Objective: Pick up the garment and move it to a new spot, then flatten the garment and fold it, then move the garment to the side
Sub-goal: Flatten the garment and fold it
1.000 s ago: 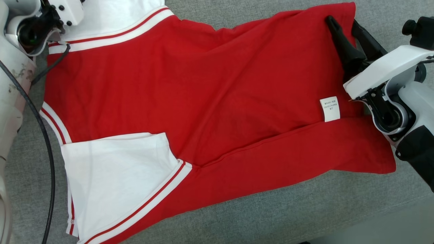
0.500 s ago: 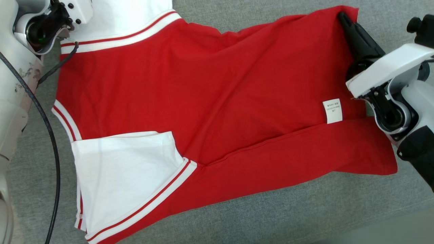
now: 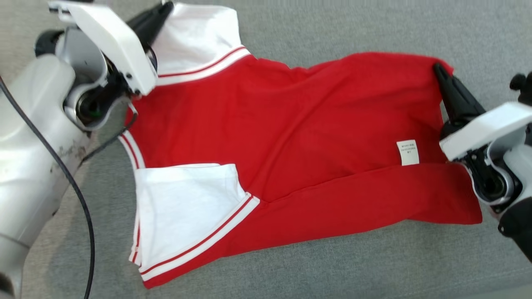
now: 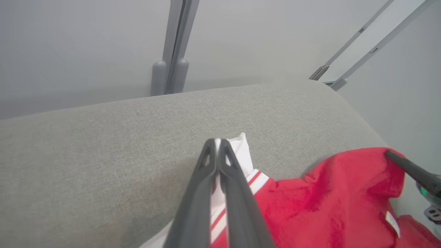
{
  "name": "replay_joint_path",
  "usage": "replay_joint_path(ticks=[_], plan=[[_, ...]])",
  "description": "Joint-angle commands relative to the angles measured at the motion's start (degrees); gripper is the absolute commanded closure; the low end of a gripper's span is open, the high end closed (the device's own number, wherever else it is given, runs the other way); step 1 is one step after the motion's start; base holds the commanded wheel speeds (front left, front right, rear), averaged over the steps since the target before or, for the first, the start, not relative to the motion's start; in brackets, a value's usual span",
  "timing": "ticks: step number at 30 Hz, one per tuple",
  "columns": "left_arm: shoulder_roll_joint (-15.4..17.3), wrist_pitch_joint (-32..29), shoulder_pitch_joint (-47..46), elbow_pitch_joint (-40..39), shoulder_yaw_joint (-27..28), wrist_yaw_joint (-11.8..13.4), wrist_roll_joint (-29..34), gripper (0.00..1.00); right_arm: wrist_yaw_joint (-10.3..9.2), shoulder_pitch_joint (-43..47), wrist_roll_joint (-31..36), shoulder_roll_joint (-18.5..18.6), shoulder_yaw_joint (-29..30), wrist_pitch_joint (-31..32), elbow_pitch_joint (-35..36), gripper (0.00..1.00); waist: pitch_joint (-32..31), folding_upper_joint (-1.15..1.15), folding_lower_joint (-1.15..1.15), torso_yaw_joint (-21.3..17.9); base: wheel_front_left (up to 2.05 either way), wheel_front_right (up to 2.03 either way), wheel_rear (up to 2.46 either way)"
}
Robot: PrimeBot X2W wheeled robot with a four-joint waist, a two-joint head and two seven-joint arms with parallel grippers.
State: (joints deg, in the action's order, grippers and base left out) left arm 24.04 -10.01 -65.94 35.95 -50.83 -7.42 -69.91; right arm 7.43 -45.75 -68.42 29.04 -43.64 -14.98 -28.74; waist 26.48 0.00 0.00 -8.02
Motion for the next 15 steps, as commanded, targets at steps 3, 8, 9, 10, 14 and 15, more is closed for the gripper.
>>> replay_joint_path(ticks=[3,8,9,10,14,15], plan=[[2.1,1.4,4.3,-4.3,-0.8,-0.1,-2.4,1.0,0.12,3.5,0.0,1.0,0.3,-0.3,-0.4,1.0,-5.3,0.0,0.0,2.5,0.0,0.0,0.0],[5.0,2.5,9.6,-10.2,-1.8,-0.1,-5.1,1.0,0.12,7.2,-0.9,2.1,-0.1,-0.3,-0.1,1.0,-9.1,0.0,0.0,3.8,0.0,0.0,0.0],[5.5,2.5,10.5,-11.2,-1.9,-0.1,-5.7,1.0,0.12,7.9,-1.2,2.5,-0.3,-0.3,0.0,1.0,-9.7,0.0,0.0,4.0,0.0,0.0,0.0],[6.0,2.4,11.6,-12.0,-2.1,-0.1,-6.3,1.0,0.12,8.5,-1.5,2.9,-0.3,-0.3,0.0,1.0,-10.3,0.0,0.0,4.3,0.0,0.0,0.0],[7.8,2.7,14.6,-14.4,-2.9,-0.1,-7.3,1.0,0.12,10.2,-2.1,3.7,-0.5,-0.3,-0.5,1.0,-11.7,0.0,0.0,4.9,0.0,0.0,0.0],[8.2,2.9,15.6,-14.9,-3.1,-0.1,-7.6,1.0,0.12,10.5,-2.3,3.7,-0.8,-0.3,-0.6,1.0,-12.1,0.0,0.0,5.0,0.0,0.0,0.0]])
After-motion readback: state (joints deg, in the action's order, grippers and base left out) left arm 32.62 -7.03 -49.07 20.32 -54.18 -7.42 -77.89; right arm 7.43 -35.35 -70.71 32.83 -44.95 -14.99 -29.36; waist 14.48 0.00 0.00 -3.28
